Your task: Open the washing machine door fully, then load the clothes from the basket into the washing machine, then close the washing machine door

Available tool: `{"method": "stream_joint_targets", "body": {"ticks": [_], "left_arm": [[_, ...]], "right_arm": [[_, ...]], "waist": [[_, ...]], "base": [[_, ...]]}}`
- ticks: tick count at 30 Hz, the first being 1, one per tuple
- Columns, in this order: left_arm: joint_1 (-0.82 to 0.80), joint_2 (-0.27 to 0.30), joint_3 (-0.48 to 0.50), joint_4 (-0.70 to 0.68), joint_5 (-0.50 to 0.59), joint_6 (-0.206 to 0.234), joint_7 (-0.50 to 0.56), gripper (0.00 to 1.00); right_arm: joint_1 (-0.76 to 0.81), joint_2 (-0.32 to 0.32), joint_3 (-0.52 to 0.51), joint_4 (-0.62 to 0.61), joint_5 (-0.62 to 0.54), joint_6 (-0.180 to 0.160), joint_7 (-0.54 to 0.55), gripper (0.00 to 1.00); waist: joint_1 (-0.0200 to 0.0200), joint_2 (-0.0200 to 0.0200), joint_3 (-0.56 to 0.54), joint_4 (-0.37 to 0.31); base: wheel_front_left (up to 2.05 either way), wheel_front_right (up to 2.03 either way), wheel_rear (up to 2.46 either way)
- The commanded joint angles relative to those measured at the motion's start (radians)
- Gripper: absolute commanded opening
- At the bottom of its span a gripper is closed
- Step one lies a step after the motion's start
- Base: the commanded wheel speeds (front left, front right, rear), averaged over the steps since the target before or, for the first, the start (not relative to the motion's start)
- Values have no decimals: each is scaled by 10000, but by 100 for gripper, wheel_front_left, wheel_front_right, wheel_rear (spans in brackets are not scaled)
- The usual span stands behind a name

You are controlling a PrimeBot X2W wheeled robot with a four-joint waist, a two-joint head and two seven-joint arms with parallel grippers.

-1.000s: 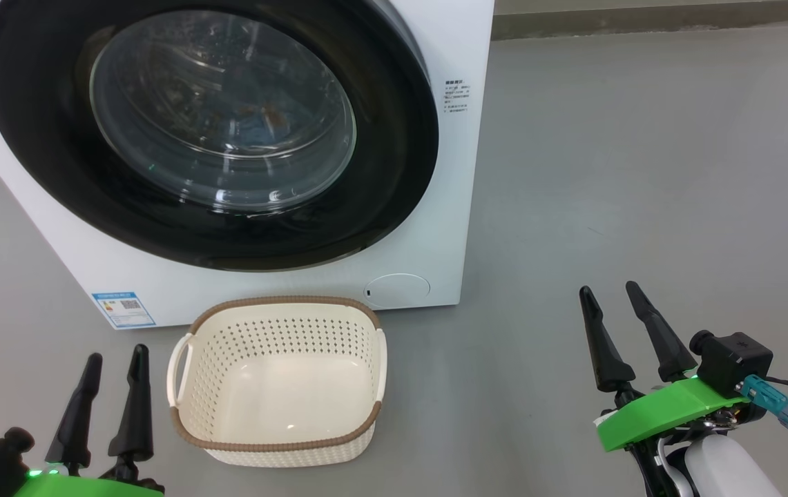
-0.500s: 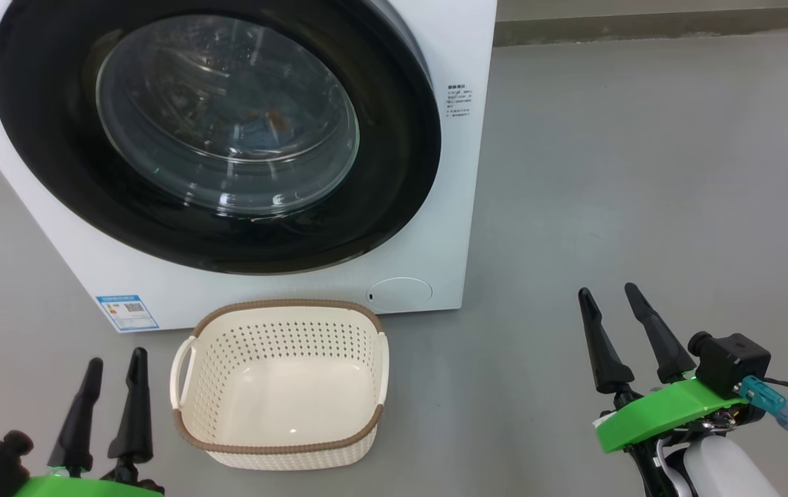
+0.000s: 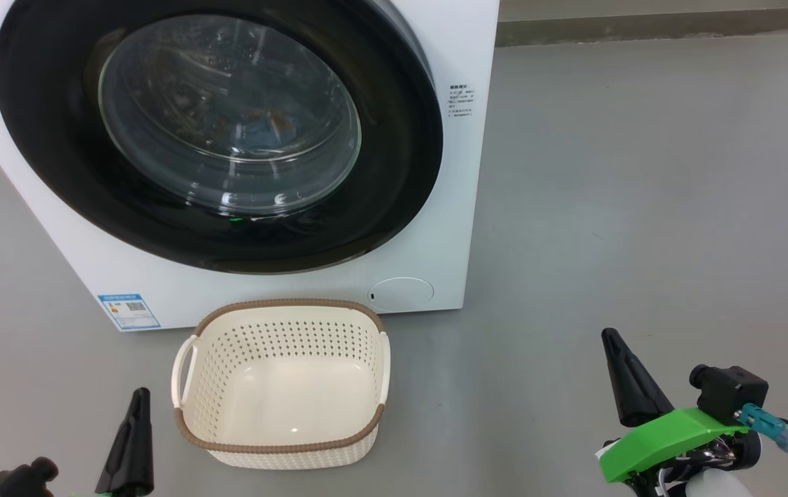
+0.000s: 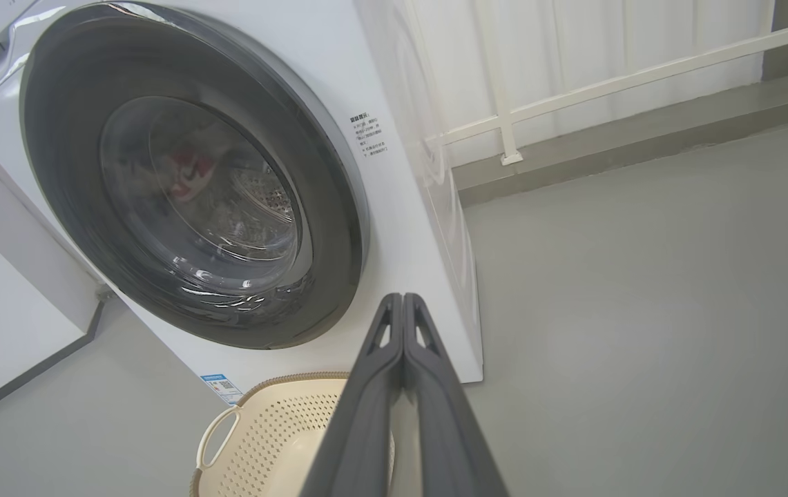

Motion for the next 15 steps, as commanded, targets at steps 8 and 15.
{"method": "stream_joint_targets", "body": {"ticks": [8,15], "left_arm": [[-308,3,359,-211,-691,10,276,0],[-343,-114,511,-205,-1150,11,480,0]], "right_arm": [[-302,-50,-317,-369,973,0,276,0],[-271,-31,-471,-435,1647,0,483,0]], "waist": [[-1,0,14,30],[-1,0,20,53]], "base": [[0,0,0],[0,0,0]]}}
